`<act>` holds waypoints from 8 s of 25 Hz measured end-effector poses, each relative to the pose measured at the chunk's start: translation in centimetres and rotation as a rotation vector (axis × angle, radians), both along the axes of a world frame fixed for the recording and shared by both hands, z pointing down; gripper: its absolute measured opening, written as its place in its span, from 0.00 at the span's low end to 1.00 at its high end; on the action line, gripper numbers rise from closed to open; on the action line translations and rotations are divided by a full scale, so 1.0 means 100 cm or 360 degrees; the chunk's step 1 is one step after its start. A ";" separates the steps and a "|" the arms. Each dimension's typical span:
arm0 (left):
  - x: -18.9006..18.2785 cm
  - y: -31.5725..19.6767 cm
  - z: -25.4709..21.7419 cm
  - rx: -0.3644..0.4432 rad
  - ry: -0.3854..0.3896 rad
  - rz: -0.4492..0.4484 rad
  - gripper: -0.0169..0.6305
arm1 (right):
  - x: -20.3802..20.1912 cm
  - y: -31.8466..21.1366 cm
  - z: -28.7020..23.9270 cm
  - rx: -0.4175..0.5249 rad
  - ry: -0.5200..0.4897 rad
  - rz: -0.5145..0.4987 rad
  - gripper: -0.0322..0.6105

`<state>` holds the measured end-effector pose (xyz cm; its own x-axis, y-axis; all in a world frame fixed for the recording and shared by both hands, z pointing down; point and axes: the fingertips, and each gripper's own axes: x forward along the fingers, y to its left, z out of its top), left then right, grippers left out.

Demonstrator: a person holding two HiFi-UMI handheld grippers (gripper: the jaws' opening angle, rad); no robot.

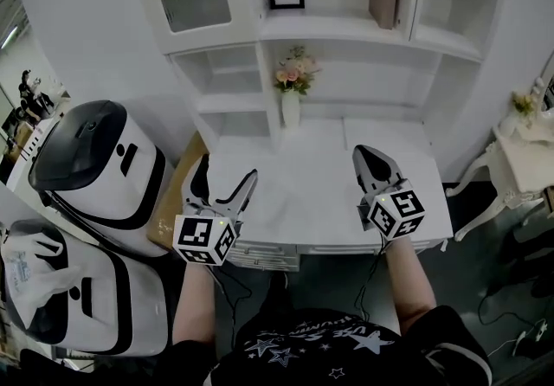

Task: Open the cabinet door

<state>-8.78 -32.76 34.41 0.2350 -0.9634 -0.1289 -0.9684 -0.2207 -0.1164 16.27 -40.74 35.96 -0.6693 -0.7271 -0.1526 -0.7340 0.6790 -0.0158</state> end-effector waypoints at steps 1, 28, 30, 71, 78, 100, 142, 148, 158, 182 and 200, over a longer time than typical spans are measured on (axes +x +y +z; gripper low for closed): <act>-0.004 -0.010 -0.008 0.0018 0.0005 0.0020 0.72 | -0.005 -0.009 -0.008 0.0025 0.0003 0.0006 0.06; -0.033 -0.221 -0.248 0.0731 -0.0354 0.0385 0.55 | -0.106 -0.172 -0.209 0.0600 0.0052 0.0258 0.06; -0.035 -0.225 -0.270 0.0813 -0.0400 0.0364 0.53 | -0.112 -0.175 -0.218 0.0620 0.0042 0.0257 0.06; -0.025 -0.270 -0.443 0.1163 -0.0496 -0.0035 0.20 | -0.118 -0.183 -0.280 0.0815 0.0043 0.0342 0.06; -0.024 -0.270 -0.442 0.1139 -0.0513 0.0011 0.17 | -0.115 -0.179 -0.275 0.0800 0.0028 0.0361 0.06; -0.038 -0.191 -0.439 0.0913 -0.0298 0.0233 0.17 | -0.098 -0.094 -0.257 0.0719 0.0034 0.0218 0.06; -0.181 -0.017 -0.436 0.0885 -0.0158 0.0764 0.17 | -0.288 0.050 -0.257 0.0730 0.0069 0.0233 0.06; -0.228 -0.001 -0.435 0.0921 -0.0118 0.0777 0.18 | -0.324 0.065 -0.251 0.0727 0.0062 0.0245 0.06; -0.275 0.007 -0.434 0.0958 0.0066 0.0849 0.19 | -0.357 0.074 -0.238 0.0678 0.0049 0.0282 0.06; -0.335 -0.021 -0.265 0.0732 0.0125 0.0584 0.09 | -0.375 0.077 -0.181 0.0465 -0.0005 0.0319 0.06; -0.298 0.006 -0.011 0.0101 0.0122 0.0221 0.05 | -0.316 0.088 -0.084 0.0239 0.0122 0.0231 0.06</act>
<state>-38.60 -32.13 33.36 0.3525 -0.9118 -0.2109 -0.9357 -0.3475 -0.0613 -15.29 -31.95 27.56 -0.5733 -0.7895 -0.2191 -0.8192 0.5568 0.1373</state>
